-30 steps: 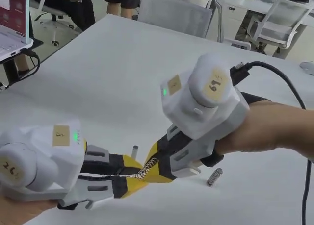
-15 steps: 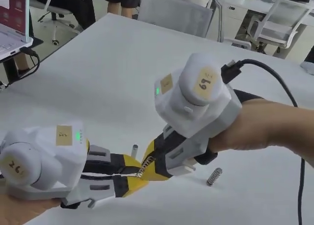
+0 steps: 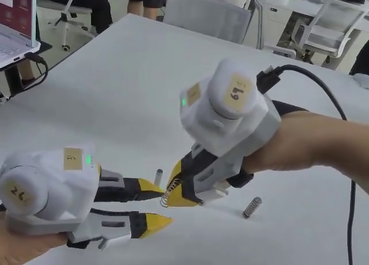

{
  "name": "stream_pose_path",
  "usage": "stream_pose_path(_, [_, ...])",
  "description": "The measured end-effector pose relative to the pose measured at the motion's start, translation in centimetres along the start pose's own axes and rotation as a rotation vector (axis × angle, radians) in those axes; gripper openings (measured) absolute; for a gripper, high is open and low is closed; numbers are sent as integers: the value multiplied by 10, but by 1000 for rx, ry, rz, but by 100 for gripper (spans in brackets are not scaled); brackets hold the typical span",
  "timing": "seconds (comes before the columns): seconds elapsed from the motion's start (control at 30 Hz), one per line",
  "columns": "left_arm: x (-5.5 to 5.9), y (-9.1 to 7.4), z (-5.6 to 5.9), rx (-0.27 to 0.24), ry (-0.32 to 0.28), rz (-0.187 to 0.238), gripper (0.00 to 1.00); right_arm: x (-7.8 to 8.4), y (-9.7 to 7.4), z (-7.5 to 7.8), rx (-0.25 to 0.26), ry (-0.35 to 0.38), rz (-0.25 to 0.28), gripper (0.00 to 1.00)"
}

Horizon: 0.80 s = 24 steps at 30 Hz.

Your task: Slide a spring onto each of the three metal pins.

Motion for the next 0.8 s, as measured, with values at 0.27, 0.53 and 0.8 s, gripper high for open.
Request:
stream_pose_path(0.27, [16,-16,0,-58,-57,-31,44,1,-1,3,10,-4,-8,8])
stream_pose_path(0.53, [28,-27,0,-102,-58,-66,53,1,-1,8,16,-3,-9,8])
stream_pose_path(0.8, [38,-34,-2,-144,-59,-85,59,1,-3,24,52,3,-23,8])
Point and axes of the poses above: the centre of the closed fingertips' face, and the gripper's own axes: y roughly forward along the fingers, z roughly to its right, x roughly out of its underside, the point moved 10 cm from there along -y, roughly backward along the fingers, and after that the axes turned 11 degrees about y, right-handed, at the moved point
